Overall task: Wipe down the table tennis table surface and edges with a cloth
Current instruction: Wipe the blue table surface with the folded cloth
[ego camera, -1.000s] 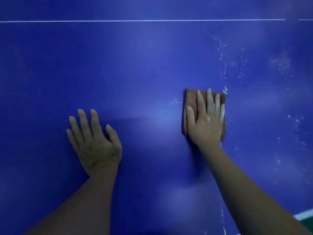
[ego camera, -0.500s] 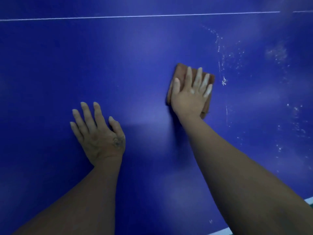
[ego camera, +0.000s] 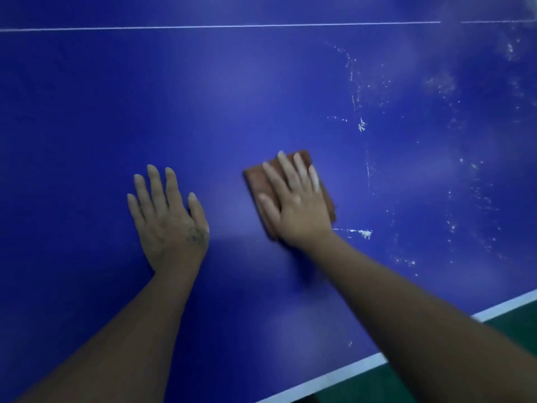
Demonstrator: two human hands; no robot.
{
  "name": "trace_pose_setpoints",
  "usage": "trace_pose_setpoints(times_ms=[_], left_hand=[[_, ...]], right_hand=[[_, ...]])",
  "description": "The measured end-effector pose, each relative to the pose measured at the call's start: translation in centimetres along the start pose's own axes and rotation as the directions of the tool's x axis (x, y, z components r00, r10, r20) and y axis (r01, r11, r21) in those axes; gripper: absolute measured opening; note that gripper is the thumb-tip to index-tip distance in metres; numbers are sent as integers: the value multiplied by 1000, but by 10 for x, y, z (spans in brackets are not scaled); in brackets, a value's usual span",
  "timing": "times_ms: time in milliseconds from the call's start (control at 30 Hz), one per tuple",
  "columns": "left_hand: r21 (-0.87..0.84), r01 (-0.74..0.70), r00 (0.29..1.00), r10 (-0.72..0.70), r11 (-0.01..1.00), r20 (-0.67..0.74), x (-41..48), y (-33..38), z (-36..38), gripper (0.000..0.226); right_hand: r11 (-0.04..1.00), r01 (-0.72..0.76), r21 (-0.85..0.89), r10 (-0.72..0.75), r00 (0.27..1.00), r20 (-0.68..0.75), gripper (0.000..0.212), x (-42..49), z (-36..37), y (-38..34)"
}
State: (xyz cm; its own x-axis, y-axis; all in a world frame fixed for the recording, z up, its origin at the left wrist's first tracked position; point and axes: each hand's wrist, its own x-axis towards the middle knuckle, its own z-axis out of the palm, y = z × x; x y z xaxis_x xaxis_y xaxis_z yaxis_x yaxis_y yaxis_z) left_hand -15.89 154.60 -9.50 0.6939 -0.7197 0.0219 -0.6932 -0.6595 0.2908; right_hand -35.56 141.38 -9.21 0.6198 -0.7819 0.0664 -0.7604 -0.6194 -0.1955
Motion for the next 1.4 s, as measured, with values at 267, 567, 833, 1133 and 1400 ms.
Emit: trace_pose_setpoints(times_ms=[267,567,833,1133,1400], left_hand=[[37,-127,991,126,991,44,-121,-18,1,68],[3,-66,993,66,998,102,-119,-11,-5,68],[-11,-61,993,62,998,105,-118,-7,-9,68],[-13,-72,994,73,997,79,-117,-7,-13,67],[-25,-88,996,89,996,13,-117,-9,-12,58]], right_hand=[[933,-360,-3,359,930,84,68,115,-23,94],[936,-347,-50,347,938,-15,63,-87,-21,62],[907,-420,-32,421,905,51,64,-69,-26,65],[907,-417,-61,421,904,78,67,-147,-26,36],[839,-545,-4,542,834,99,67,-89,-19,3]])
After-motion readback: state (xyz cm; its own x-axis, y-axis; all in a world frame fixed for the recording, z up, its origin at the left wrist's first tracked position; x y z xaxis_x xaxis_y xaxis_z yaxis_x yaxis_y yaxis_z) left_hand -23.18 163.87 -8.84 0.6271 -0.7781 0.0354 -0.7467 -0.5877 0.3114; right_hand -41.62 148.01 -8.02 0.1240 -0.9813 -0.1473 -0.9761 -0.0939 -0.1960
